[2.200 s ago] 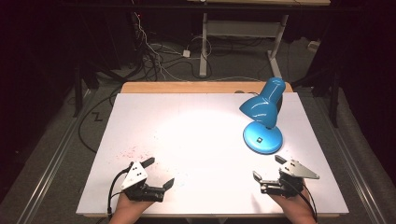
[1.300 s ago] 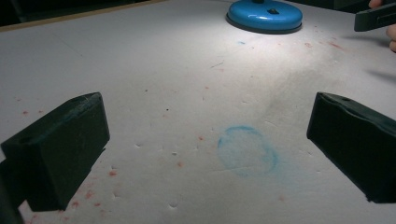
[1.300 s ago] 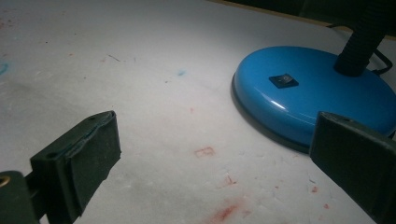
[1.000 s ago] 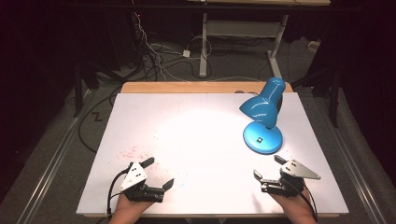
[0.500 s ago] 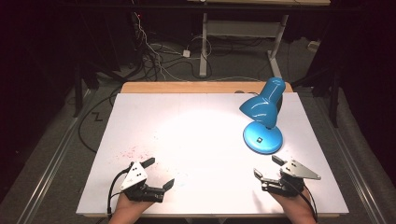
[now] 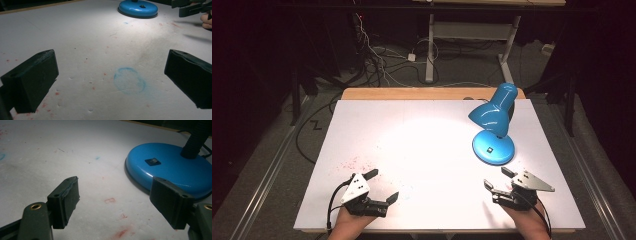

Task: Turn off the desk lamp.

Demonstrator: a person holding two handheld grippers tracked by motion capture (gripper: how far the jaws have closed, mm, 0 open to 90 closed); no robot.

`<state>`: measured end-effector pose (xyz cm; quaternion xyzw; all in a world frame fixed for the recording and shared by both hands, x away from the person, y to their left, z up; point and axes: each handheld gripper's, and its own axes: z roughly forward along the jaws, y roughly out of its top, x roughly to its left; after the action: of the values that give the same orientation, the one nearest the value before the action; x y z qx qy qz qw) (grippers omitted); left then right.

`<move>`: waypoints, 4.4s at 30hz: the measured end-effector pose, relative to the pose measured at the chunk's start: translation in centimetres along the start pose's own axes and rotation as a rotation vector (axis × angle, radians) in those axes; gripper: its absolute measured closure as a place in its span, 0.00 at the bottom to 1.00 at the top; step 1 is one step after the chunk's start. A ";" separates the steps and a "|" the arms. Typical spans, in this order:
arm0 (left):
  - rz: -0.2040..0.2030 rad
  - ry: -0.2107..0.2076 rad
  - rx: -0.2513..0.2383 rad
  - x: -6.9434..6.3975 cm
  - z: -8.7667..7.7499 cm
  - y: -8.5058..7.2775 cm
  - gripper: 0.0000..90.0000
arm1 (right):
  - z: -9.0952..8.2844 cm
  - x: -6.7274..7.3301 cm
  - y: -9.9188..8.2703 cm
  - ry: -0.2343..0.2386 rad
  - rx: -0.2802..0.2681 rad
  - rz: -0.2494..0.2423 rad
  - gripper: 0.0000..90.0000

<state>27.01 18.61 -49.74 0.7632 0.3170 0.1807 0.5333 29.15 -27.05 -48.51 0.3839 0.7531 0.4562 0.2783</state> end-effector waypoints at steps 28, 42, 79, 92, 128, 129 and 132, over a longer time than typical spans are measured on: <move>-0.001 -0.005 0.004 0.0 0.0 0.0 0.00 | 0.1 -0.1 0.1 -0.014 0.022 0.023 0.76; -0.002 -0.010 0.007 0.1 0.1 0.0 0.00 | 0.2 -0.3 0.1 0.001 0.047 0.036 0.96; -0.002 -0.014 0.006 0.1 0.1 0.0 0.00 | 1.4 -1.7 3.3 -0.016 0.011 0.063 1.00; 0.001 -0.015 0.003 0.1 0.0 0.0 0.00 | 3.5 -2.7 4.5 -0.025 0.023 0.066 1.00; -0.003 -0.016 -0.001 0.1 0.0 0.0 0.00 | 7.3 -5.4 5.0 -0.070 0.097 0.111 1.00; -0.003 -0.016 -0.002 0.1 0.0 0.0 0.00 | 7.3 -5.4 4.9 -0.071 0.101 0.114 1.00; -0.004 -0.017 -0.002 0.1 0.0 0.0 0.00 | 7.5 -5.4 4.8 -0.077 0.109 0.111 1.00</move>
<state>27.09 18.72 -49.74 0.7636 0.3138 0.1735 0.5370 39.44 -26.62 -46.97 0.4567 0.7432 0.4141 0.2599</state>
